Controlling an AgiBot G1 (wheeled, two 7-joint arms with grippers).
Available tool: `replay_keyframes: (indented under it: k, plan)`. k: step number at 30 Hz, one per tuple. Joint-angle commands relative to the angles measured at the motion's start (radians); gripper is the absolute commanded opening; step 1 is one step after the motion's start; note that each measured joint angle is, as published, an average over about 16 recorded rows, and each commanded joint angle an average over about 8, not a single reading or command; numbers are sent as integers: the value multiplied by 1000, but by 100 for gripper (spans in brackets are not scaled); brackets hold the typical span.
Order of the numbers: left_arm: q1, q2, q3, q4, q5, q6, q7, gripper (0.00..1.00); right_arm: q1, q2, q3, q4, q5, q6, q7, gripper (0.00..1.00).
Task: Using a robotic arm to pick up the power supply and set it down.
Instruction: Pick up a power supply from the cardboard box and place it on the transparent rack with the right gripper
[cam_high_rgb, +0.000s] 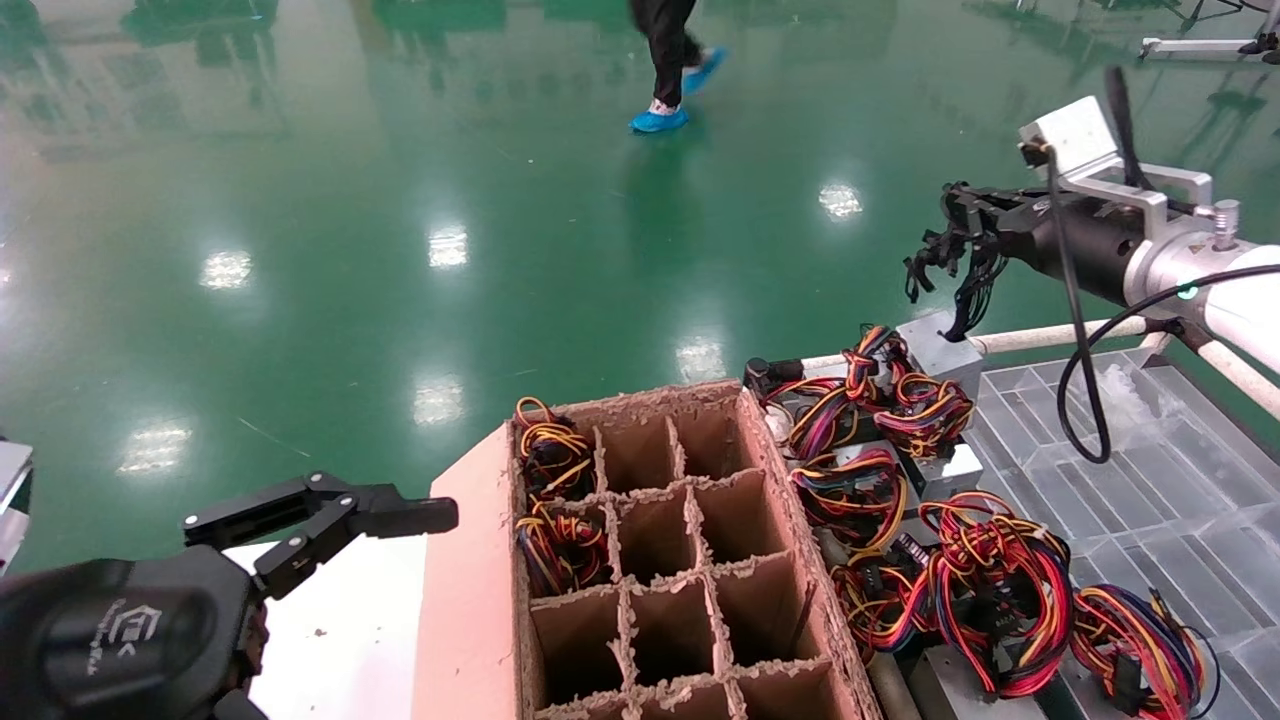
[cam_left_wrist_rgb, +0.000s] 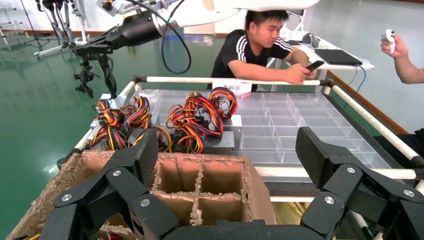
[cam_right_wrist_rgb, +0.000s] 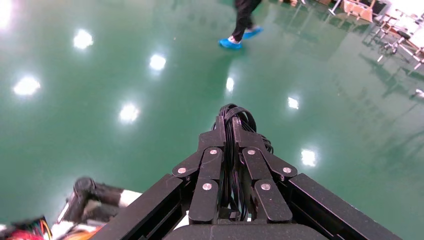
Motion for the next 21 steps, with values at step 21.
replay_keyframes:
  k: [21]
  plan:
    - [0,0,0,0,0,0,0,100,-72,-14,108,30,154,69,-35,0]
